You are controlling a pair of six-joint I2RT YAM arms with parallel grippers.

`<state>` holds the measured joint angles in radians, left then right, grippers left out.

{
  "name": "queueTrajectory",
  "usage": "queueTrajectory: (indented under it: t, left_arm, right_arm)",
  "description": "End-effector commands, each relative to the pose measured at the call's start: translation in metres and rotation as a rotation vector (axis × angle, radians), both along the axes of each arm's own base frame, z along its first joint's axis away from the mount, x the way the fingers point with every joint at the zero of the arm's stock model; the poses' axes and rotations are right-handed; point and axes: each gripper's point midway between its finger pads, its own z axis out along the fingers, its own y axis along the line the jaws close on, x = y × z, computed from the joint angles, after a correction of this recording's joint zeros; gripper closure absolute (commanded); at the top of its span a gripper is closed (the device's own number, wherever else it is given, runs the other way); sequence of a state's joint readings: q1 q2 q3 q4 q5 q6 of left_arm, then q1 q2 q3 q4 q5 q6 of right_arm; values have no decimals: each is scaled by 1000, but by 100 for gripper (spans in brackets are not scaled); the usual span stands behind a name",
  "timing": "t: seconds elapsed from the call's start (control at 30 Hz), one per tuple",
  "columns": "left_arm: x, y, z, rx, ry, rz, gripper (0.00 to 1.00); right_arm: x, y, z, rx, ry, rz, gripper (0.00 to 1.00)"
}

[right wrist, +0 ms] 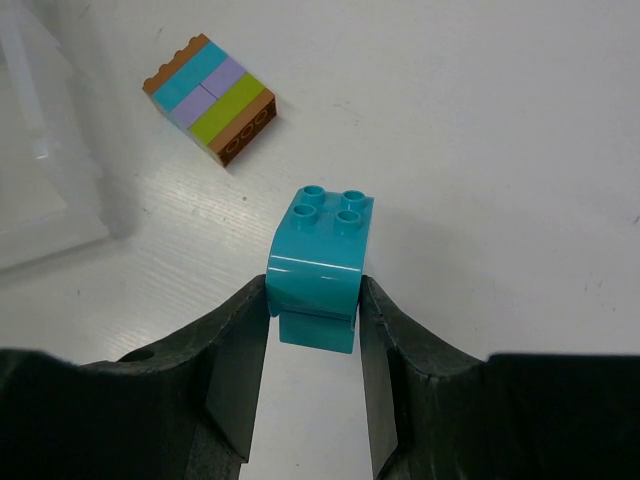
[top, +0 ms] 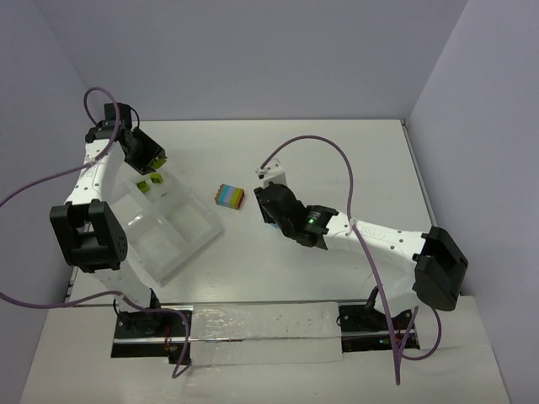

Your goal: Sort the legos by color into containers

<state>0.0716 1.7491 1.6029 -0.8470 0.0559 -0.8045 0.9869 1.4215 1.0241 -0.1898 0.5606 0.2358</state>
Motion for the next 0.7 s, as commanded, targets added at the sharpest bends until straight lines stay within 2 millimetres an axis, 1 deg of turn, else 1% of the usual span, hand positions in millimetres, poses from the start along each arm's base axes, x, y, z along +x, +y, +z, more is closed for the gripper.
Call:
queueTrajectory:
  t: [0.0, 0.03, 0.1, 0.2, 0.27, 0.37, 0.43, 0.47, 0.6, 0.67]
  left_arm:
    - [-5, 15, -18, 58, 47, 20, 97]
    - [-3, 20, -22, 78, 48, 34, 92]
    - [-4, 18, -29, 68, 55, 33, 85]
    - [-1, 19, -35, 60, 64, 46, 74]
    - [0, 22, -39, 68, 73, 56, 65]
    - [-1, 23, -44, 74, 85, 65, 43]
    - [0, 24, -45, 76, 81, 67, 25]
    - [1, 23, -44, 76, 74, 64, 23]
    - [6, 15, -27, 77, 21, 8, 19]
    - [8, 5, -11, 122, -19, -49, 19]
  right_arm:
    - [2, -8, 21, 62, -30, -34, 100]
    - [2, -9, 22, 61, -32, -35, 100]
    - [3, -12, 22, 58, -32, -37, 100]
    - [3, -13, 21, 57, -29, -39, 100]
    - [4, -14, 18, 50, -26, -42, 100]
    - [5, -16, 18, 44, -29, -46, 100]
    - [5, -17, 20, 46, -34, -51, 100]
    - [5, -17, 20, 45, -34, -51, 100]
    - [8, -18, 22, 66, -17, -49, 100]
    - [11, -19, 24, 112, 14, -47, 100]
